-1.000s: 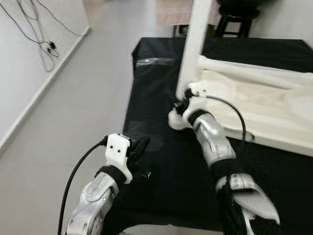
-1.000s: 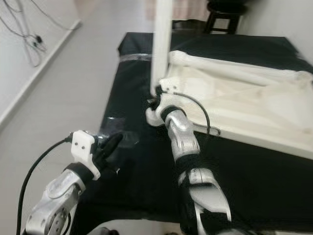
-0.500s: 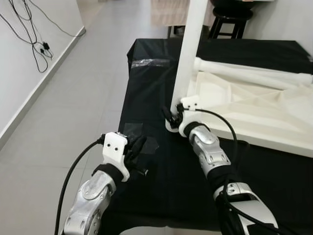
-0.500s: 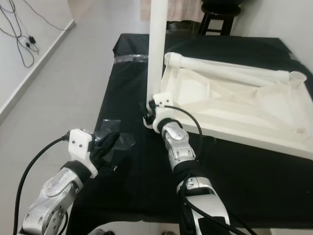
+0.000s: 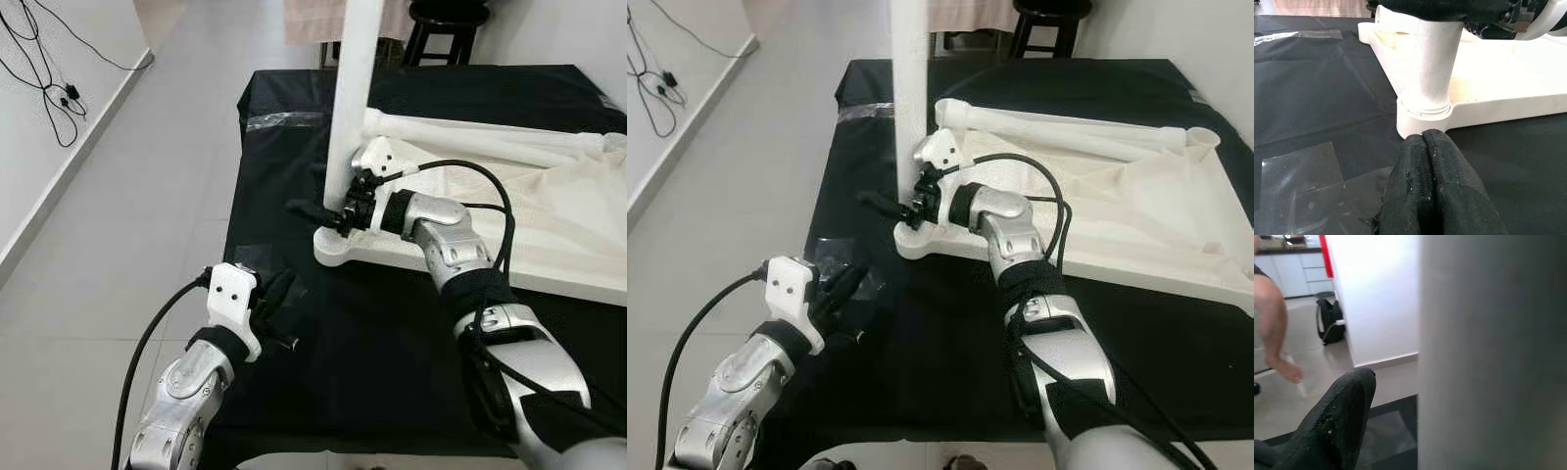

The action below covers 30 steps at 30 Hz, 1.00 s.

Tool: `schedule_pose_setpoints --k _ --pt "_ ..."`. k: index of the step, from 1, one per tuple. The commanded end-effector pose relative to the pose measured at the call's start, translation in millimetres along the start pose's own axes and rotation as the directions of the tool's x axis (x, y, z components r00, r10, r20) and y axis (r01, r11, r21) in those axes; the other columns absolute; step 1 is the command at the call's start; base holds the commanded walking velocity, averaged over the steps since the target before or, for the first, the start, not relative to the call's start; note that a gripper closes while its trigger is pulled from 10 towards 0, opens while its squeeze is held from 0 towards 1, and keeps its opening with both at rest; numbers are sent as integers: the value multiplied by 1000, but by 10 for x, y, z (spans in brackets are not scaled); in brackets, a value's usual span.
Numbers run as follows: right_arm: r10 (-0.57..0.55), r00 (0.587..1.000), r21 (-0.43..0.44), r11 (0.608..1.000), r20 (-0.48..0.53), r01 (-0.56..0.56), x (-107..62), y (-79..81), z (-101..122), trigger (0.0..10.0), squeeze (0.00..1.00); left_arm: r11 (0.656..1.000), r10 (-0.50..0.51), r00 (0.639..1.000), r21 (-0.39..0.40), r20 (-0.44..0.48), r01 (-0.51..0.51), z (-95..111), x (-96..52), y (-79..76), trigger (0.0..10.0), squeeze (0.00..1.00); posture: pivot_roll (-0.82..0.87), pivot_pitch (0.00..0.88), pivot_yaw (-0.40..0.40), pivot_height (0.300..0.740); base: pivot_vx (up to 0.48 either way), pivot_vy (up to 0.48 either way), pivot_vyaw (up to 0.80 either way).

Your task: Building children table

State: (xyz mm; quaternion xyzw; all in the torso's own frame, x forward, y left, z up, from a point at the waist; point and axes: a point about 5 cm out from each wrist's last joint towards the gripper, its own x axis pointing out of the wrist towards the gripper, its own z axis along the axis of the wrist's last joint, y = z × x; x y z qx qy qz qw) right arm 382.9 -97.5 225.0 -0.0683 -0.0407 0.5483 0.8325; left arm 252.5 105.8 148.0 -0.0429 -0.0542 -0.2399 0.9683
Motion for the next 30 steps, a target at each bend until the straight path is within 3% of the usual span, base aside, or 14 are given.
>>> schedule_pose_setpoints --k 1,2,13,19,21,22,23,24,25,26,27,28,30 --pt "74 997 56 996 -15 -73 114 94 -78 2667 0 1000 4 1000 -1 -22 -4 -59 -16 -10 10000 0 56 143 -21 740 0 0 0" --pt "72 997 73 995 -11 -71 118 85 -79 0 0 1000 4 1000 0 -22 -4 -60 -17 -14 10000 0 60 142 -21 740 0 0 0" --pt "75 997 118 990 -12 -73 46 47 -138 0 0 1000 3 1000 0 -23 -3 -61 -19 -27 10000 0 56 139 -21 740 0 0 0" --pt "-25 999 111 993 -26 27 -89 17 -290 0 0 1000 3 1000 -3 -20 -3 -54 -18 -34 10000 0 49 144 -24 740 0 0 0" --pt "-216 973 106 969 -82 224 -165 8 -485 0 0 1000 6 1000 -3 -18 -6 -49 -23 -31 10000 0 41 149 -26 740 0 0 0" --pt "-216 973 106 969 -82 224 -165 8 -485 0 0 1000 6 1000 -3 -18 -6 -49 -23 -31 10000 0 41 149 -26 740 0 0 0" --pt "-363 926 99 923 -100 372 -184 30 -598 0 0 1000 7 1000 -3 -18 -7 -48 -27 -29 10000 0 35 151 -28 740 0 0 0" --pt "-613 781 141 769 -116 624 -215 67 -742 0 0 1000 7 1000 -3 -18 -7 -43 -29 -17 10000 0 24 157 -18 740 0 0 0" --pt "-613 781 141 769 -116 624 -215 67 -742 0 0 1000 7 1000 -3 -18 -7 -43 -29 -17 10000 0 24 157 -18 740 0 0 0" --pt "-679 727 113 718 -104 687 -177 275 -832 0 0 1000 5 1000 -4 -18 -5 -41 -25 -7 10000 0 23 164 -10 740 0 0 0" --pt "-679 727 113 718 -104 687 -177 275 -832 0 0 1000 5 1000 -4 -18 -5 -41 -25 -7 10000 0 23 164 -10 740 0 0 0" --pt "-714 694 96 688 -87 720 -159 426 -861 0 0 1000 4 1000 -5 -19 -4 -42 -21 1 10000 0 23 162 -7 740 0 0 0" --pt "-713 698 67 695 -71 716 -115 492 -828 0 0 1000 1 1000 -4 -21 -1 -46 -17 12 10000 0 8 153 2 740 0 0 0"
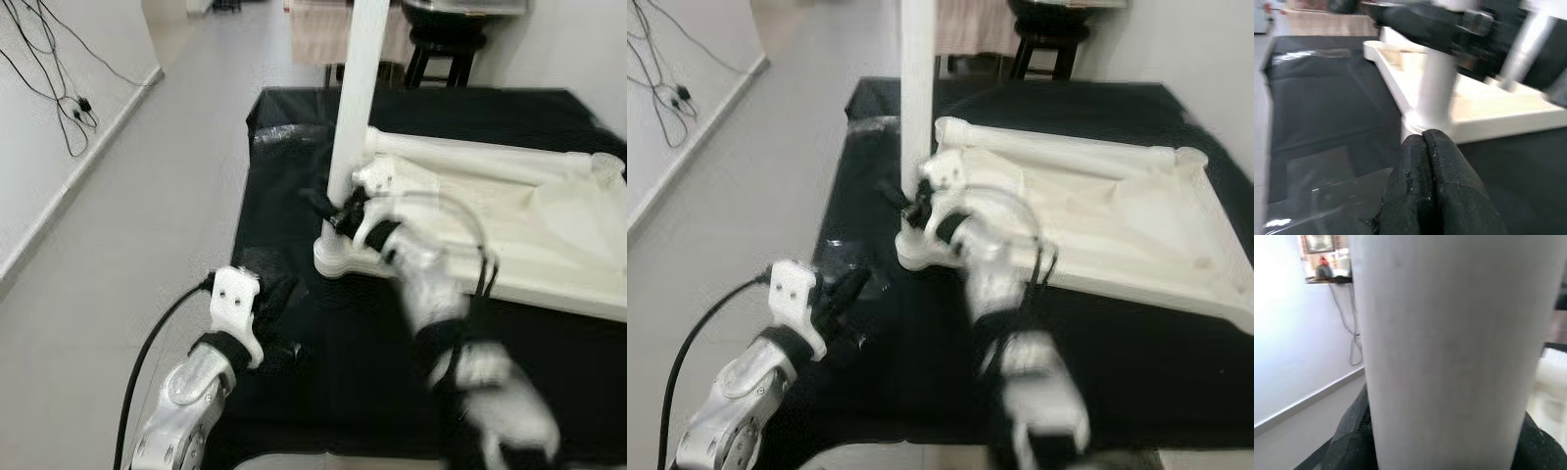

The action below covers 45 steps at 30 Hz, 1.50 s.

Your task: Building children table

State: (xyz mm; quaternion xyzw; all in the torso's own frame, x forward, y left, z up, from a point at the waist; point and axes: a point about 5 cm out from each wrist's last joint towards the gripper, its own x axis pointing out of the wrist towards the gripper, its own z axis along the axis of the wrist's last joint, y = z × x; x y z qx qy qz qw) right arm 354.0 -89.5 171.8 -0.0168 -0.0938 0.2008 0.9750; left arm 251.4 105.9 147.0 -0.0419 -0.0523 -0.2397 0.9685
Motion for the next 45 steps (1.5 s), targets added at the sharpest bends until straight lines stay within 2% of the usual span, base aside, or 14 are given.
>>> schedule_pose_setpoints --k 1,3,4,7,8,15,16,17,18,32,35,36,38,45 --pt "-2 986 3 1000 -165 3 -138 55 -362 0 0 1000 -3 1000 -6 -18 3 -42 4 14 10000 0 10 144 -1 740 0 0 0" --pt "4 980 20 1000 -197 0 -73 33 -388 0 0 1000 -13 1000 -4 -23 13 -53 27 10 10000 0 24 142 -11 740 0 0 0" --pt "-4 980 17 1000 -200 8 -45 12 -381 10000 0 1000 -9 1000 -3 -22 9 -53 30 13 10000 0 18 141 -8 740 0 0 0" --pt "-18 980 9 1000 -198 20 -33 4 -364 10000 0 1000 -5 1000 -1 -21 5 -53 30 16 10000 0 19 141 -8 740 0 0 0" --pt "28 985 19 1000 -171 -25 -14 31 -305 10000 1000 1000 5 1000 1 -19 -5 -52 28 21 10000 0 28 138 -12 740 0 0 0" --pt "204 970 21 979 -129 -203 72 97 -152 10000 1000 1000 -2 1000 0 -19 2 -54 34 21 10000 0 24 134 -8 740 0 0 0" --pt "304 945 25 953 -123 -303 125 107 -82 10000 694 1000 -5 1000 -1 -20 5 -55 35 20 10000 0 27 133 -9 740 0 0 0" --pt "304 945 25 953 -123 -303 125 107 -82 10000 694 1000 -5 1000 -1 -20 5 -55 35 20 10000 0 27 133 -9 740 0 0 0" --pt "366 923 28 930 -120 -365 157 108 -36 10000 0 1000 -8 1000 -2 -20 8 -56 36 20 10000 0 27 133 -9 740 0 0 0" --pt "664 723 50 742 -190 -668 346 -120 281 10000 0 1000 -2 1000 -5 -15 2 -55 30 -24 10000 0 44 139 -22 740 0 0 0" --pt "668 721 62 740 -183 -670 356 -126 298 7922 0 1000 -2 1000 -5 -15 2 -55 31 -30 10000 0 45 140 -22 740 0 0 0" --pt "671 720 72 738 -176 -671 362 -132 310 2431 0 1000 -2 1000 -5 -15 2 -57 31 -34 10000 0 45 140 -22 740 0 0 0" --pt "675 717 78 736 -173 -673 368 -140 319 0 0 1000 -3 1000 -5 -15 3 -57 31 -38 10000 0 46 140 -22 740 0 0 0" --pt "681 709 99 730 -183 -676 350 -209 290 0 0 1000 -1 1000 -3 -14 1 -59 32 -42 10000 0 45 142 -22 740 0 0 0"
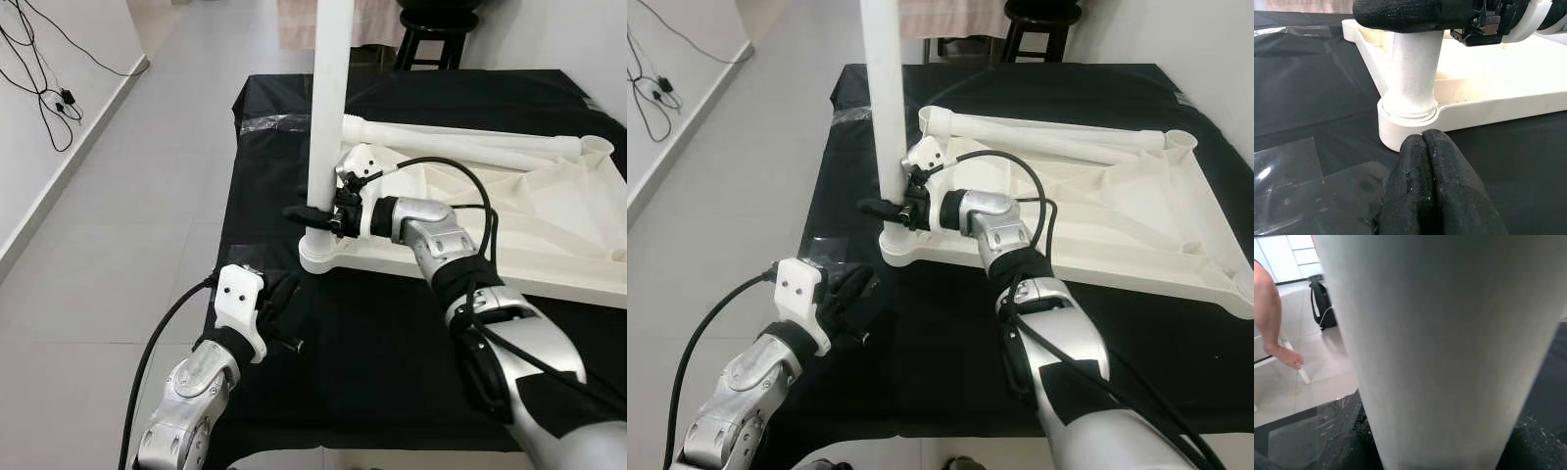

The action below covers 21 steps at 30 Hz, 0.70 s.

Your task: Building children table

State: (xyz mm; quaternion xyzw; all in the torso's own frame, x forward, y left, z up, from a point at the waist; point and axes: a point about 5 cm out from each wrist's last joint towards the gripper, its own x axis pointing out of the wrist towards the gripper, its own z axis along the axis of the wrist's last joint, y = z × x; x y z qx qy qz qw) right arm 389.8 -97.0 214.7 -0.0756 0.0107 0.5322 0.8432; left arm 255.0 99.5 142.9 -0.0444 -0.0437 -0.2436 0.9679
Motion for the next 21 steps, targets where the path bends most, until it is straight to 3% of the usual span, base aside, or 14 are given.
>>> schedule_pose_setpoints --k 1,7,11,13,14,15,16,17,18,19,20,21 --pt "26 1000 41 999 -1 -26 17 30 -63 0 0 1000 5 1000 7 1 -5 -9 -23 -5 10000 0 45 142 -22 740 0 0 0" --pt "-5 1000 42 999 -4 5 -37 10 -123 0 0 1000 7 1000 8 1 -7 -9 -31 1 10000 0 47 140 -20 740 0 0 0" --pt "-213 977 17 977 -26 213 -202 -51 -345 0 0 1000 9 1000 9 -1 -9 -9 -58 16 10000 0 46 140 -17 740 0 0 0" --pt "-396 916 46 916 -61 399 -269 -64 -518 0 0 1000 8 1000 10 -4 -8 -10 -71 22 10000 0 51 140 -18 740 0 0 0" --pt "-396 916 46 916 -61 399 -269 -64 -518 0 0 1000 8 1000 10 -4 -8 -10 -71 22 10000 0 51 140 -18 740 0 0 0" --pt "-559 825 72 822 -81 565 -302 -49 -640 0 0 1000 8 1000 13 -5 -8 -11 -75 30 10000 0 57 142 -20 740 0 0 0" --pt "-559 825 72 822 -81 565 -302 -49 -640 0 0 1000 8 1000 13 -5 -8 -11 -75 30 10000 0 57 142 -20 740 0 0 0" --pt "-627 771 134 760 -108 636 -270 161 -817 0 0 1000 8 1000 14 -6 -8 -2 -78 41 10000 0 50 155 -12 740 0 0 0" --pt "-687 717 135 705 -118 697 -276 325 -898 0 0 1000 7 1000 18 -8 -7 -5 -81 51 10000 0 55 153 -2 740 0 0 0" --pt "-687 717 135 705 -118 697 -276 325 -898 0 0 1000 7 1000 18 -8 -7 -5 -81 51 10000 0 55 153 -2 740 0 0 0" --pt "-722 681 132 668 -122 732 -291 432 -932 0 0 1000 7 1000 20 -10 -7 -8 -82 60 10000 0 51 147 -1 740 0 0 0" --pt "-714 693 116 683 -103 721 -251 457 -901 0 0 1000 7 1000 22 -12 -6 -11 -77 66 10000 0 37 135 11 740 0 0 0"
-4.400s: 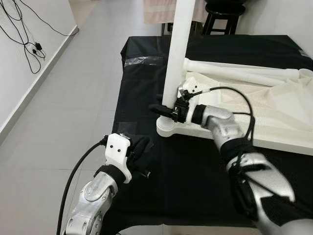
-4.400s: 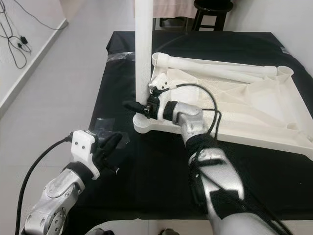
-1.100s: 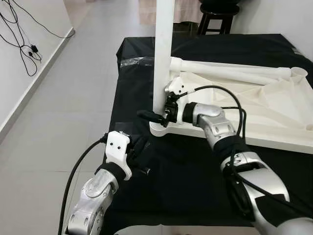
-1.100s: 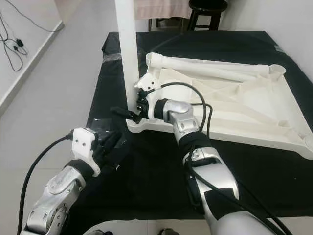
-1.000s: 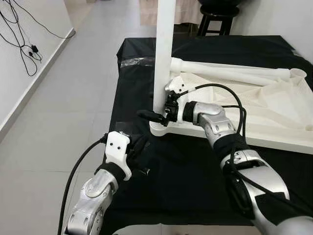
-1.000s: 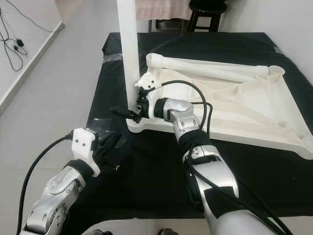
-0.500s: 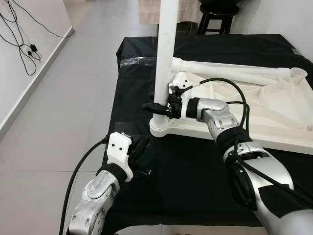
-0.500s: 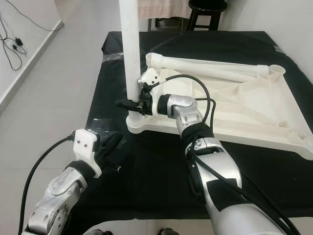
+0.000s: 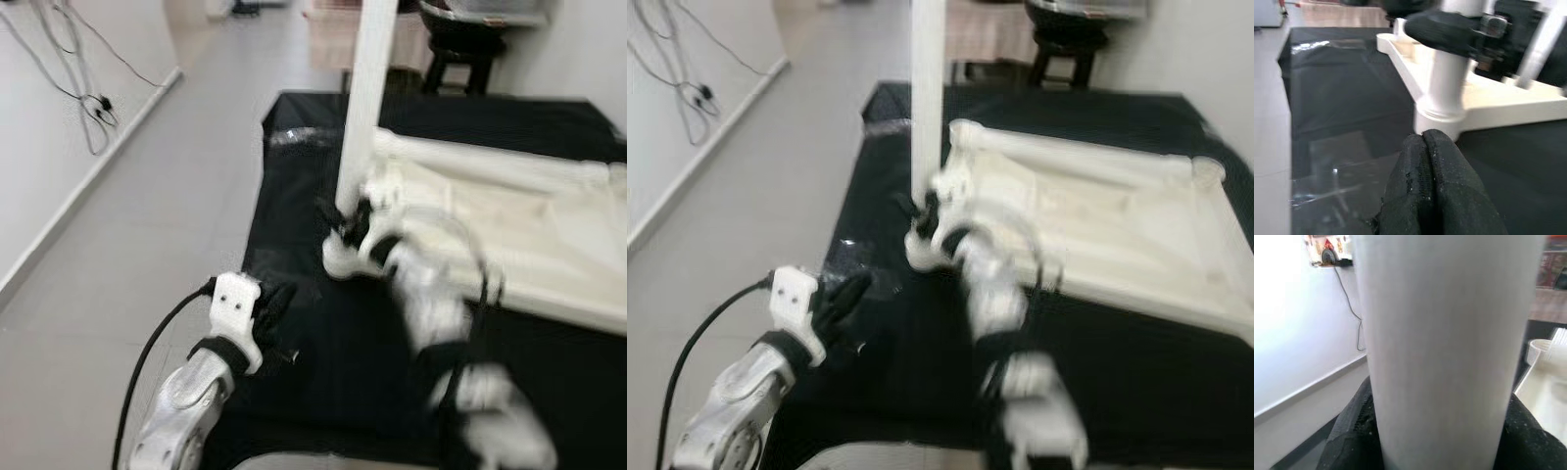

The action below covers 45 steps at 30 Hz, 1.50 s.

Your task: Building children table

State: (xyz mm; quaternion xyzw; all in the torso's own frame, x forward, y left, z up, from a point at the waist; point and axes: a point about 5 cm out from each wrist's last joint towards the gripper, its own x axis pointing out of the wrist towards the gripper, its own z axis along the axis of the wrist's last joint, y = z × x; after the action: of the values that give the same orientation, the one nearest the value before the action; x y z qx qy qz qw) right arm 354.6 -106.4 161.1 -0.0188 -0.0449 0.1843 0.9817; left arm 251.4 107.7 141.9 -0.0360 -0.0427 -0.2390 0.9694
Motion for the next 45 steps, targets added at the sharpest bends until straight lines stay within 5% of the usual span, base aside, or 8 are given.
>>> schedule_pose_setpoints --k 1,8,9,11,18,20,34,45 --pt "-53 984 13 998 -171 56 -157 2 -371 0 0 1000 -3 1000 6 -6 3 -12 -7 10 10000 0 37 135 11 740 0 0 0" --pt "-75 983 -52 996 -166 68 8 -30 -291 1137 0 1000 -12 1000 18 -8 12 -16 22 -4 10000 0 59 133 -7 740 0 0 0" --pt "-95 982 -69 994 -165 85 26 -24 -263 10000 0 1000 -2 1000 17 -5 2 -12 17 3 10000 0 59 133 -7 740 0 0 0" --pt "-96 981 -62 994 -168 87 -2 41 -208 10000 1000 1000 7 1000 17 -1 -7 -5 18 9 10000 0 65 132 -15 740 0 0 0" --pt "-30 989 -7 1000 -144 29 -2 90 -124 10000 1000 1000 5 1000 17 0 -5 -1 22 7 10000 0 65 135 -16 740 0 0 0" --pt "209 978 50 977 7 -209 143 76 214 10000 0 1000 0 1000 15 0 0 1 27 5 10000 0 65 136 -15 740 0 0 0" --pt "570 818 -1 821 -72 -572 354 -200 533 9725 0 1000 4 1000 12 3 -4 -2 34 -36 10000 0 82 138 -31 740 0 0 0" --pt "674 738 19 738 -19 -674 357 -205 610 0 0 1000 5 1000 10 3 -5 -6 35 -61 10000 0 78 141 -29 740 0 0 0"
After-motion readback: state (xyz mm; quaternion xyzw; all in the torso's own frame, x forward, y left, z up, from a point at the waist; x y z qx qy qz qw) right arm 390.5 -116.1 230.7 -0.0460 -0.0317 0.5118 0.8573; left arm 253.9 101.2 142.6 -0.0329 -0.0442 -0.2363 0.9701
